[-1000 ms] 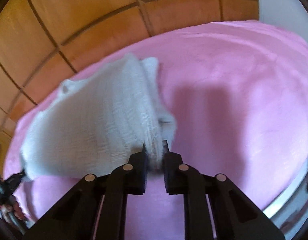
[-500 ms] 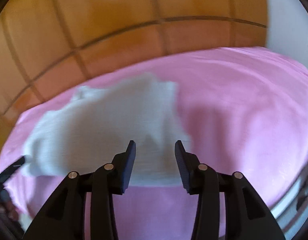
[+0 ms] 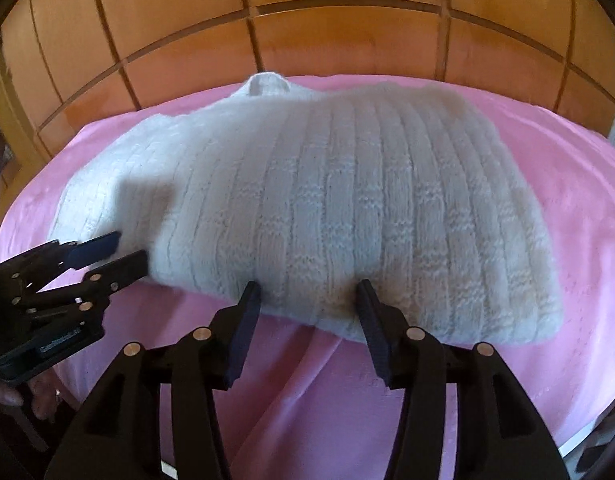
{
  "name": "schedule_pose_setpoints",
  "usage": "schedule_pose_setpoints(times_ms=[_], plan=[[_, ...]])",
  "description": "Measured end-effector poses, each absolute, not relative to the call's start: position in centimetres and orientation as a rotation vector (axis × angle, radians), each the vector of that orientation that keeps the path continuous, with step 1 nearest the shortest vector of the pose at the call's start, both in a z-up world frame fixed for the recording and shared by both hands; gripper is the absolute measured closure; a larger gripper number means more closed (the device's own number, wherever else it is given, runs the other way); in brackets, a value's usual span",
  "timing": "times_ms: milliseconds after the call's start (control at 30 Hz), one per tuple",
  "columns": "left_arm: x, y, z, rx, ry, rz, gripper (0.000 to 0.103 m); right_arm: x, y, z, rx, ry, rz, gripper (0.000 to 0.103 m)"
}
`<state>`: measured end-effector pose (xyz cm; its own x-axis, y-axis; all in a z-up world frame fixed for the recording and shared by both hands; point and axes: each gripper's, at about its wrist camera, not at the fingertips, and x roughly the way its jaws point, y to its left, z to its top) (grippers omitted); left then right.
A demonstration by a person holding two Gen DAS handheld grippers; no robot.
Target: Fold small clothes
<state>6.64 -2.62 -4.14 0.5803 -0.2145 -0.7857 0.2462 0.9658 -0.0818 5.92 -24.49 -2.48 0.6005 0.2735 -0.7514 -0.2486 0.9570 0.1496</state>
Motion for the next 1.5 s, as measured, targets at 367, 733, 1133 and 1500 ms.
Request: schedule_pose_setpoints(times_ms=[367, 733, 1133, 1500], plan=[[7.5, -1.5, -0.6, -0.035, 0.853, -0.211, 0.036, 9.3, -36.0, -2.0, 0.349, 0.836, 0.028, 0.017], [8.3, -0.3, -1.7, -0.055, 0.887, -0.164, 0.036, 8.8, -38.4, -3.9, 0.535, 0.948, 0.193, 0.024], [8.6, 1.3, -1.9, -0.120, 0.899, -0.183, 0.036, 8.5, -36.4, -1.8, 0.543, 0.962, 0.279, 0.081], [10.0, 9.9, -0.3, -0.496, 0.887, -0.308, 0.044, 10.1, -28.5, 7.0, 0.506, 0.817, 0.546, 0.084]])
